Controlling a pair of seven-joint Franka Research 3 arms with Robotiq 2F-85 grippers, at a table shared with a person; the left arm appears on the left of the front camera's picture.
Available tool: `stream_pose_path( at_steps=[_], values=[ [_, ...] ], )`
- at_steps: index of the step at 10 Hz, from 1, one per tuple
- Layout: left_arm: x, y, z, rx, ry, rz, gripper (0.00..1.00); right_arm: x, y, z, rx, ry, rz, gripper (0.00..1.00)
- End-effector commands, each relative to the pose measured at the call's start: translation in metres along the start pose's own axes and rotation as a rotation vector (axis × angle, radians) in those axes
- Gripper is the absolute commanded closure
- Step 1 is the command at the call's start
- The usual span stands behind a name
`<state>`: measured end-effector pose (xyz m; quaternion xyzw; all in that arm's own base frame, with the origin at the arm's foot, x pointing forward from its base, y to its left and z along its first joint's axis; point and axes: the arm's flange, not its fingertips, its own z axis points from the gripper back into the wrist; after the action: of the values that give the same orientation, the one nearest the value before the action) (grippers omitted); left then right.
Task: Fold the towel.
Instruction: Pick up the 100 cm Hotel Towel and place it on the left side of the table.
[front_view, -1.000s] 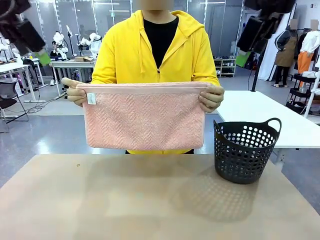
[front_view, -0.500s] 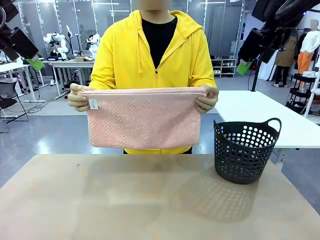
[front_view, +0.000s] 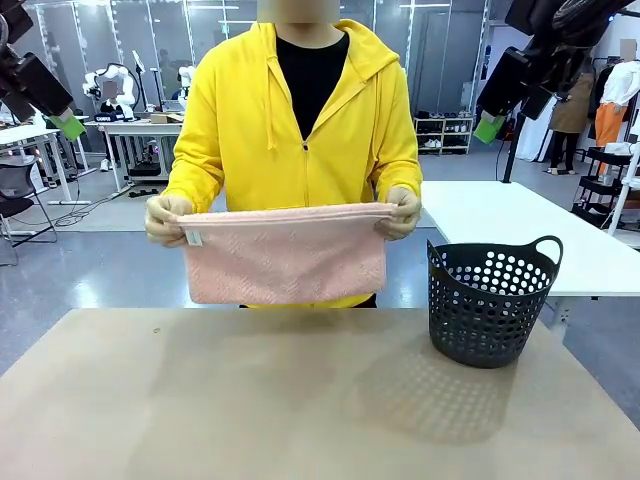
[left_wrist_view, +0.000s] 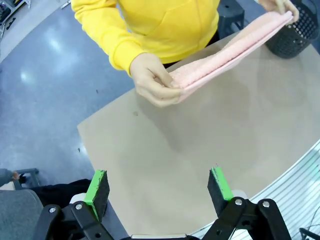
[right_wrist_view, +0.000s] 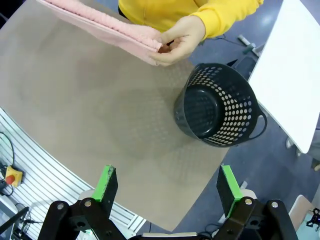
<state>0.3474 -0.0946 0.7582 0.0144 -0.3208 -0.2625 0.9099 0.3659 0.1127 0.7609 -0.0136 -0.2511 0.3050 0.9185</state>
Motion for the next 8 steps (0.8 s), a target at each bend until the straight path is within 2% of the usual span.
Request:
stream_pose_path(
  at_steps=[1,8],
  values=[
    [0.0020,-0.0002,0.0026,-0.008,0.010,0.004,0.00,-0.0009,-0.0010,0.0004,0.001,0.009,0.002,0.00],
    [0.0020,-0.0002,0.0026,-0.008,0.010,0.004,0.00,-0.0009,-0.0010,0.0004,0.001,0.009,0.002,0.00]
  ],
)
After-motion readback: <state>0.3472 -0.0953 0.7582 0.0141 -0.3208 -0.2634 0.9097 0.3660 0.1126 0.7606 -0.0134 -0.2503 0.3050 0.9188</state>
